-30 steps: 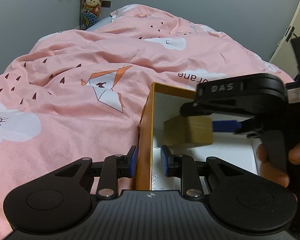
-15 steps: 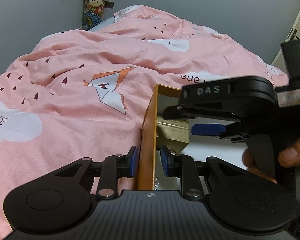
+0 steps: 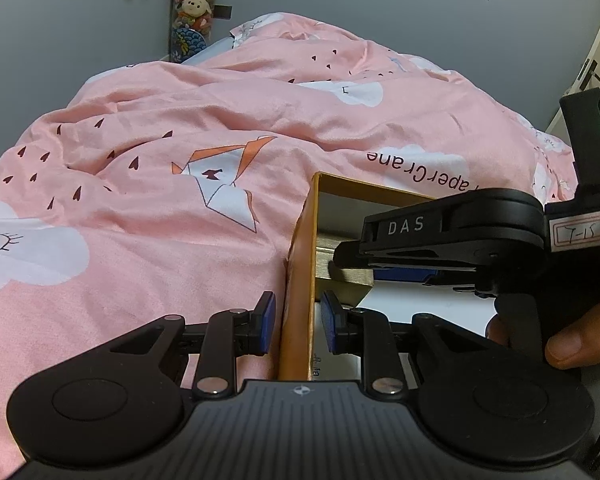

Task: Organize objects
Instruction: 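Push the gold cube into the box corner and open the right tool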

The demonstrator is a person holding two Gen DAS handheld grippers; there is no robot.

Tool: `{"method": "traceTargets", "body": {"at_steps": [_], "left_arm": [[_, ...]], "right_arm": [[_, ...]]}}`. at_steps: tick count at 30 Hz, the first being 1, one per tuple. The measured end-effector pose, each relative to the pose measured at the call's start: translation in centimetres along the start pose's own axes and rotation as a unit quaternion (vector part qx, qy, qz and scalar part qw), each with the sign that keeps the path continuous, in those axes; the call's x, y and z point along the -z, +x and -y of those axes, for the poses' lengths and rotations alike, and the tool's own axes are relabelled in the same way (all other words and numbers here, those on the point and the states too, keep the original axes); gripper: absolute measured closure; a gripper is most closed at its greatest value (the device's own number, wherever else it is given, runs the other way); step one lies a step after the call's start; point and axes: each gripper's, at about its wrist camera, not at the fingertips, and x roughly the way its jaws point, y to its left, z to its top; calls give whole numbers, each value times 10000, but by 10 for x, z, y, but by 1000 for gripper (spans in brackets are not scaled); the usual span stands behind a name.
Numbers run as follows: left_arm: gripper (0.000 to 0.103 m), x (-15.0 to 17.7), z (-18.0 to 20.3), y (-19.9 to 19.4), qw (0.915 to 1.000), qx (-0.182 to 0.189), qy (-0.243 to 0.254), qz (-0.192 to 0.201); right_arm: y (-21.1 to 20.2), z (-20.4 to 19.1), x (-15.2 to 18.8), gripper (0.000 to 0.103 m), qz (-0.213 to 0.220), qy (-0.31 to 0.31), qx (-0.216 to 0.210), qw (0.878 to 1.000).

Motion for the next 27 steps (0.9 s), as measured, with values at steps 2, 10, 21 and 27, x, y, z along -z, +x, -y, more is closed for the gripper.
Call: {"method": "traceTargets", "body": {"at_steps": [2,10,21,27], "left_arm": [[75,0,0,-1,10000,-13,15,42],[75,4,4,-28,9990,-135,181,374],[75,25,31,-92,9979,-18,397,520],[75,53,45,-120,9979,14,501,419]], "right_arm": [[-2,-2,2,68,9,-78,33,10000],[-43,-18,18,67,494,-652,430,9957],[-134,-27,61,64,1118,-1222,718,9836],[-180,-17,104,57,1298,-1389,749,9789]]}}
